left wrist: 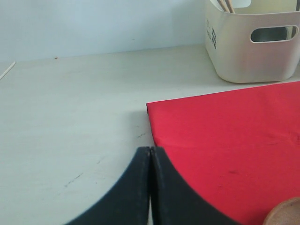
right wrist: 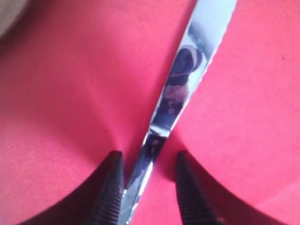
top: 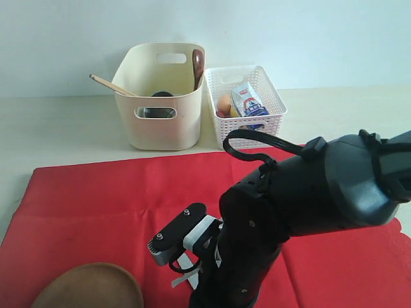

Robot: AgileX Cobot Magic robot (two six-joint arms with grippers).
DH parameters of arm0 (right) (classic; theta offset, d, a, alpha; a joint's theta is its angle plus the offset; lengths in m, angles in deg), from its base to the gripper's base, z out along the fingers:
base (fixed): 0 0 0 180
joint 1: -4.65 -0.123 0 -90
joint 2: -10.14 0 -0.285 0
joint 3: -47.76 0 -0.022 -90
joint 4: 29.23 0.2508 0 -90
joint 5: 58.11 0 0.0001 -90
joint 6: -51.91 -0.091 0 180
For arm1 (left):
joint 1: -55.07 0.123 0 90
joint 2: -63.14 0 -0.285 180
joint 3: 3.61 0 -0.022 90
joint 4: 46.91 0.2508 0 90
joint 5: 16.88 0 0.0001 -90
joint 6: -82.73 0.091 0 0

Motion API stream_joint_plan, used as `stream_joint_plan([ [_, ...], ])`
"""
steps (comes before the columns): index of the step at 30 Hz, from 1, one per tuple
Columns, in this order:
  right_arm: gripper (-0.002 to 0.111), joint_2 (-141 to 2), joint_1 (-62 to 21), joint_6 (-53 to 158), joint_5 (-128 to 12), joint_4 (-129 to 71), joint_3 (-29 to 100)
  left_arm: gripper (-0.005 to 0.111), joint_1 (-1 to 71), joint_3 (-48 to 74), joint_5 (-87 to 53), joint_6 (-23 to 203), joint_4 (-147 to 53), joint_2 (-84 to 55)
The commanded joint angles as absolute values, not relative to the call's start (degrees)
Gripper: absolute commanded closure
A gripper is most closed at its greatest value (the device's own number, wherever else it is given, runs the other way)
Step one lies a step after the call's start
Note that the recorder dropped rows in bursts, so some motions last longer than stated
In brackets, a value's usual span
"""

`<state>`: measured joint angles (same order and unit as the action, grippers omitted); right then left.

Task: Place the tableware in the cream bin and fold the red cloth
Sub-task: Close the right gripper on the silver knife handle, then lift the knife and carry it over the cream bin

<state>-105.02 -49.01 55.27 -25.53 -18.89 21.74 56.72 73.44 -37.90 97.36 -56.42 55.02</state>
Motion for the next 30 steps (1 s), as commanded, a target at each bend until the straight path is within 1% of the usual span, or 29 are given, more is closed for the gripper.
stream_joint_plan([
  [1,0.085,-107.98,-49.54,49.1,-26.51,-23.31,20.77,0.107,56.44,73.61,-37.44,97.37,-56.23,55.35],
  [4,0.105,-107.86,-49.54,48.58,-26.51,-23.94,20.77,0.107,56.44,73.61,-37.44,97.37,-56.23,55.35],
  [5,0.108,-107.58,-49.54,48.72,-26.51,-23.94,20.77,0.107,56.44,73.61,-37.44,97.37,-56.23,55.35],
  [10,0.108,-104.42,-49.54,48.82,-26.16,-24.2,20.77,0.107,56.44,73.61,-37.44,97.37,-56.23,55.35],
  [20,0.108,-93.13,-49.54,48.82,-25.59,-25.26,20.77,0.107,56.44,73.61,-37.44,97.37,-56.23,55.35],
  [30,0.108,-81.89,-49.54,48.82,-30.07,-25.26,20.77,0.107,56.44,73.61,-37.44,97.37,-56.23,55.35],
])
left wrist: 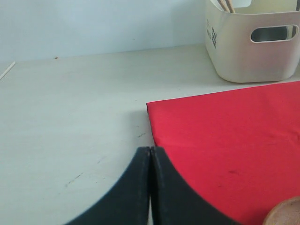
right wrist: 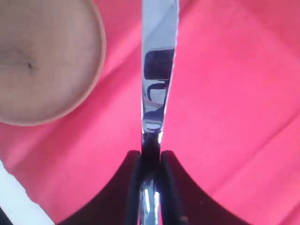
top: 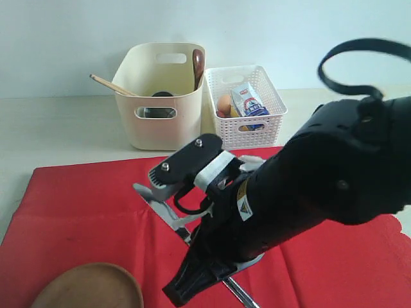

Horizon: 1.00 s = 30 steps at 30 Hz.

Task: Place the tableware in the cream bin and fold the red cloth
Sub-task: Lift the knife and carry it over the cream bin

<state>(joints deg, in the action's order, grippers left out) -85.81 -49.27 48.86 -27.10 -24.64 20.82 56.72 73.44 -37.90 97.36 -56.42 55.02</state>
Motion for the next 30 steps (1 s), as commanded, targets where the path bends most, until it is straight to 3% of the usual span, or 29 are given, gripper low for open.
stream_joint_plan([
  [1,0.108,-80.93,-49.54,48.82,-31.05,-25.52,20.77,0.107,56.44,73.61,-37.44,97.37,-56.23,55.35],
  [8,0.108,-76.72,-47.93,48.82,-38.72,-27.7,20.77,0.107,56.44,73.61,-37.44,97.37,-56.23,55.35],
  [30,0.108,-78.73,-29.92,48.82,-67.97,-27.6,21.5,0.107,56.44,73.61,-37.44,97.37,-56.23,55.35],
])
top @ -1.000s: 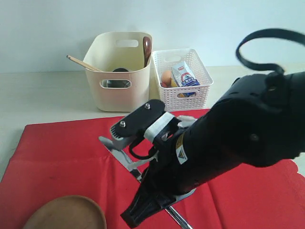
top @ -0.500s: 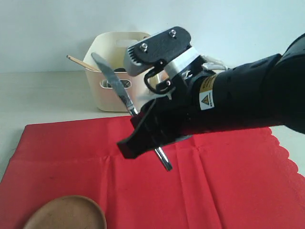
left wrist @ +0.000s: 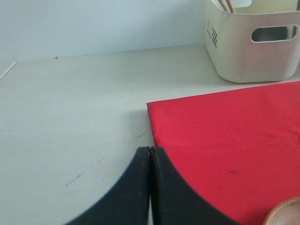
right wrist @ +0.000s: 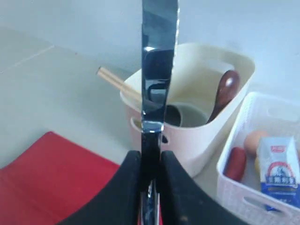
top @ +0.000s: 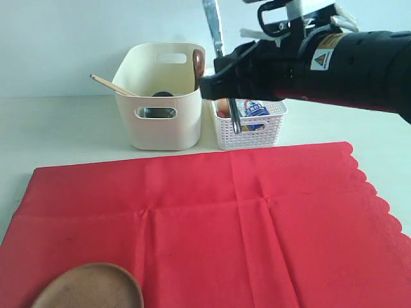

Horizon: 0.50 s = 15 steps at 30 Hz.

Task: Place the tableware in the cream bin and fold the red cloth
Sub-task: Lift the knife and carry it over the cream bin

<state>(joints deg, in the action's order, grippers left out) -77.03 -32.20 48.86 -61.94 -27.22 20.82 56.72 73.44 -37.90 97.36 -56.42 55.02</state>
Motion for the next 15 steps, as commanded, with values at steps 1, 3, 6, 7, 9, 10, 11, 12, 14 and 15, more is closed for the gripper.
stream_joint_plan([
  [1,0.108,-79.73,-29.34,48.82,-68.08,-27.81,22.33,0.107,56.44,73.61,-37.44,97.37,-56.23,55.35],
  [3,0.108,-82.05,-29.2,48.96,-68.08,-27.94,24.51,0.107,56.44,73.61,-37.44,97.37,-56.23,55.35],
  [6,0.108,-85.59,-29.2,49.02,-67.93,-30.45,27.92,0.107,56.44,73.61,-37.44,97.37,-56.23,55.35],
  [7,0.108,-86.87,-29.2,49.02,-67.93,-30.81,29.2,0.107,56.44,73.61,-37.44,97.37,-56.23,55.35],
  [9,0.108,-89.26,-29.2,49.02,-67.93,-30.81,31.41,0.107,56.44,73.61,-37.44,97.37,-56.23,55.35],
  [10,0.108,-90.57,-29.2,49.02,-67.93,-30.98,32.62,0.107,56.44,73.61,-37.44,97.37,-56.23,55.35],
  [11,0.108,-91.86,-29.2,49.02,-67.93,-31.13,33.88,0.107,56.44,73.61,-37.44,97.37,-56.23,55.35],
  [12,0.108,-93.16,-29.2,49.02,-67.93,-31.25,35.13,0.107,56.44,73.61,-37.44,97.37,-56.23,55.35],
  [14,0.108,-95.62,-29.2,49.02,-67.93,-31.25,37.48,0.107,56.44,73.61,-37.44,97.37,-56.23,55.35],
  [15,0.108,-96.52,-29.2,49.02,-67.93,-31.25,38.4,0.107,56.44,73.61,-37.44,97.37,-56.23,55.35],
])
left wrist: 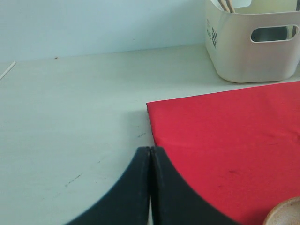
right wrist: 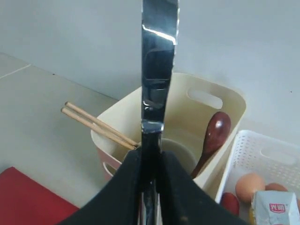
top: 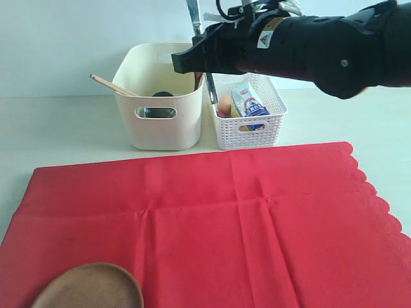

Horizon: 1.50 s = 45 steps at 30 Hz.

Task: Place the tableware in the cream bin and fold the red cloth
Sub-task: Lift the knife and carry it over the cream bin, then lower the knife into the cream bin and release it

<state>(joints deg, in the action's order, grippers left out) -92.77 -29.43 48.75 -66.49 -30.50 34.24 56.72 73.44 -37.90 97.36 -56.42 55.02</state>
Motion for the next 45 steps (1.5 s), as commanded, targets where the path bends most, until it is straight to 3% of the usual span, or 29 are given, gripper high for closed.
stream_joint_plan([
  [1,0.108,-97.64,-29.2,49.02,-67.93,-31.25,39.52,0.107,56.44,73.61,-37.44,97.37,-56.23,55.35],
  [26,0.108,-118.02,-29.36,49.93,-72.08,-36.91,60.7,0.107,56.44,73.61,-37.44,97.37,-56.23,55.35],
  [45,0.108,-124.64,-27.19,61.06,-82.31,-36.68,61.93,0.107,56.44,73.61,-37.44,97.37,-56.23,55.35],
])
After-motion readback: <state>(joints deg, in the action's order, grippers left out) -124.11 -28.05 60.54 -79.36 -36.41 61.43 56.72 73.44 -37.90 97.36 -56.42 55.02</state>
